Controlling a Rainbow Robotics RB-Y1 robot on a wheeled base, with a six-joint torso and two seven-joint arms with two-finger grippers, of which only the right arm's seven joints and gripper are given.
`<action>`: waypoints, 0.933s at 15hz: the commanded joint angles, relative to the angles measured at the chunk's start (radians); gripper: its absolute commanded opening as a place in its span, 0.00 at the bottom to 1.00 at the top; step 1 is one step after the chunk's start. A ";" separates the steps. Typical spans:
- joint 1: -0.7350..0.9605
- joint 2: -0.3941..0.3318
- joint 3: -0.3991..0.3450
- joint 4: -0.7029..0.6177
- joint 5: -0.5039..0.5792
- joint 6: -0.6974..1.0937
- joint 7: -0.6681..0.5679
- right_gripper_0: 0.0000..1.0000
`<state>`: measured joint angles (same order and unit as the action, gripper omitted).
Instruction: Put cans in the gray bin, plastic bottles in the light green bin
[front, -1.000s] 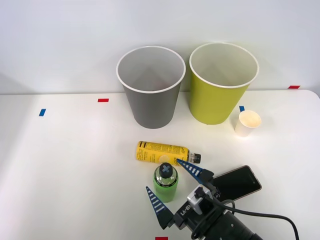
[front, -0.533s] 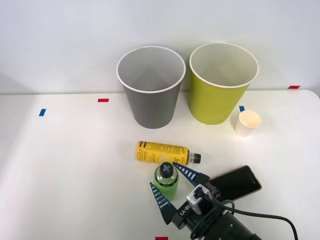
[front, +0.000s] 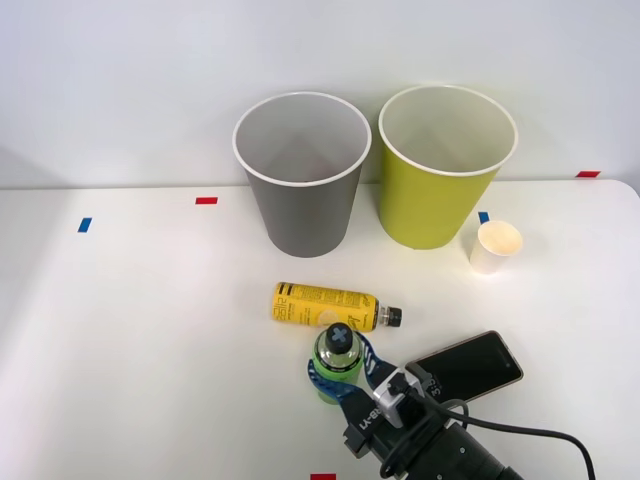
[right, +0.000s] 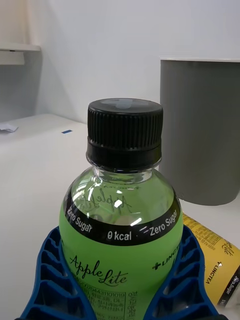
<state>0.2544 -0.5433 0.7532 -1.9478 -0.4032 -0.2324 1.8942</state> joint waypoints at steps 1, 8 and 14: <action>0.002 0.000 -0.003 -0.030 -0.002 -0.025 -0.009 0.00; -0.001 0.036 -0.167 -0.272 -0.040 0.214 -0.058 0.00; -0.096 0.091 -0.279 -0.307 -0.074 0.217 -0.095 0.00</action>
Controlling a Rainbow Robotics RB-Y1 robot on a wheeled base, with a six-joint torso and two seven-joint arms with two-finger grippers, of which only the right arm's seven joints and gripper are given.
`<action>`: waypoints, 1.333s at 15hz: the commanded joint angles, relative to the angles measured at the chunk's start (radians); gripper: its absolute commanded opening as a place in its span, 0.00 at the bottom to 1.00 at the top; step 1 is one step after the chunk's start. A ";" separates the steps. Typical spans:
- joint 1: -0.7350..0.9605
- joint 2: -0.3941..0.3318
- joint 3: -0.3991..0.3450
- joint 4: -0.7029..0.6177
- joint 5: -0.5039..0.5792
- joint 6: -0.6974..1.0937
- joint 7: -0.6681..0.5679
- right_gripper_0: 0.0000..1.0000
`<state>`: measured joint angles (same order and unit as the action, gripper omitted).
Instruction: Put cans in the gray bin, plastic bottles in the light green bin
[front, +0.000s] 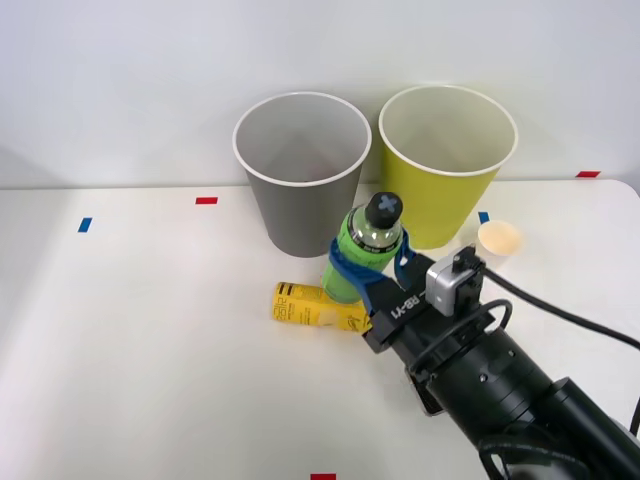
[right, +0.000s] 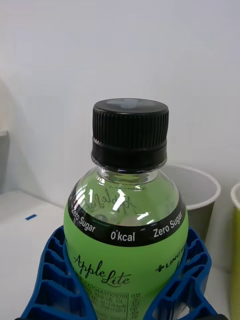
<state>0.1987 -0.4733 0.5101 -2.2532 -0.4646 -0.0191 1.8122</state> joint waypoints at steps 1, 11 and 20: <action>-0.065 0.033 -0.058 -0.008 -0.020 0.039 -0.022 0.00; -0.348 0.180 -0.378 -0.003 -0.042 0.441 -0.142 0.00; -0.596 0.243 -0.519 0.400 0.007 0.334 -0.087 0.00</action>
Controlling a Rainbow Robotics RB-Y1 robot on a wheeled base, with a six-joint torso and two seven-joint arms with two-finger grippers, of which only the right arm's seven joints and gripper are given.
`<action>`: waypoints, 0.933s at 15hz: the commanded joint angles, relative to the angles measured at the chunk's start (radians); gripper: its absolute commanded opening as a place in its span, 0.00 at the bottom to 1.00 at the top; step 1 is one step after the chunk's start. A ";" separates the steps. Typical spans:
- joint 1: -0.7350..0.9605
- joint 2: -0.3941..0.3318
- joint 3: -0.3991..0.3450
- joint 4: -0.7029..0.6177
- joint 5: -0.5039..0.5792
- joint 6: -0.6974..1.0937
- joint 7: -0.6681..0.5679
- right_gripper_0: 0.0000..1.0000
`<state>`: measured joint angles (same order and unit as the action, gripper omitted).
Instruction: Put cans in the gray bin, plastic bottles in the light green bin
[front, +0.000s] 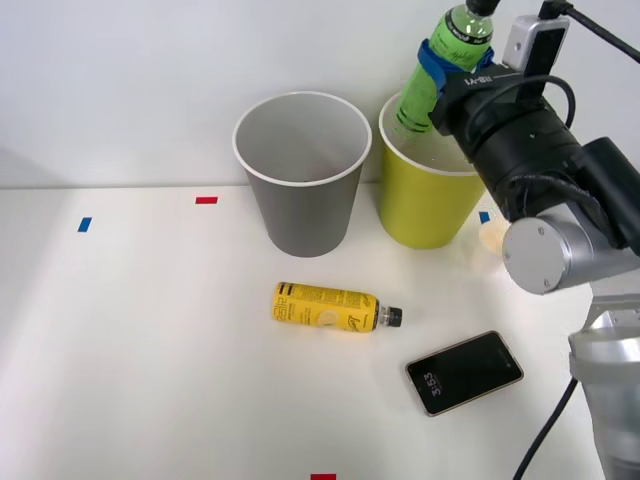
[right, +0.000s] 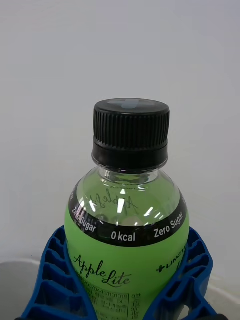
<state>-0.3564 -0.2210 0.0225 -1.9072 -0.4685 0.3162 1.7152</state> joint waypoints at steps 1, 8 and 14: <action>-0.053 -0.015 -0.041 0.076 0.017 -0.002 0.017 0.00; -0.069 -0.026 -0.033 0.108 0.025 -0.002 0.009 0.64; -0.067 -0.124 0.039 0.094 0.007 -0.008 0.017 1.00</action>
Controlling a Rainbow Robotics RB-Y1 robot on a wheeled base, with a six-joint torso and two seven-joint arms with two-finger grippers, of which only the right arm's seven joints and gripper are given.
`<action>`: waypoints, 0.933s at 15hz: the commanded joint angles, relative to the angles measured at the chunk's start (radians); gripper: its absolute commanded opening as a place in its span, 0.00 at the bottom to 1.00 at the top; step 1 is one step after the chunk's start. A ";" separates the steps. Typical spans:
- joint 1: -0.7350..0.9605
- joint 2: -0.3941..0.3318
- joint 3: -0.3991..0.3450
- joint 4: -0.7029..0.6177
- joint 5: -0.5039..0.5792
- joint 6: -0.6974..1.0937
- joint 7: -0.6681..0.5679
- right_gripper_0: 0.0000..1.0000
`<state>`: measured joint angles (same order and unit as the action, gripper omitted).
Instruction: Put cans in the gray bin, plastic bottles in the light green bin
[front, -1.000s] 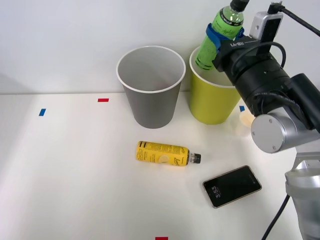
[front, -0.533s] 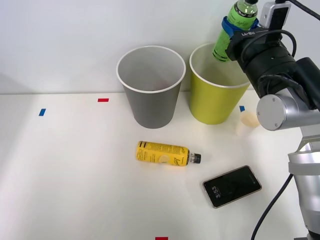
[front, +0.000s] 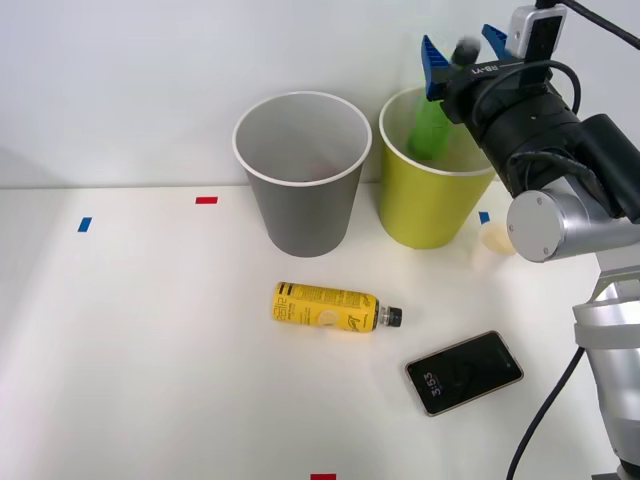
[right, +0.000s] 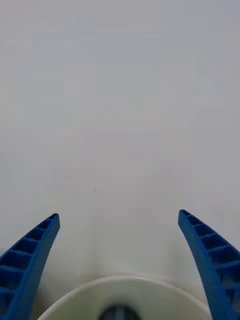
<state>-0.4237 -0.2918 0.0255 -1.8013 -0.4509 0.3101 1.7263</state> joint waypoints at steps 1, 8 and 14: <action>0.010 -0.072 0.048 -0.027 -0.015 -0.003 -0.002 1.00; 0.404 -0.283 0.062 -0.451 -0.058 -0.031 -0.105 1.00; 0.864 -0.306 0.051 -0.649 -0.055 -0.307 -0.152 1.00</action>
<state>0.3560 -0.5980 0.0683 -2.4339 -0.5089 0.0918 1.5752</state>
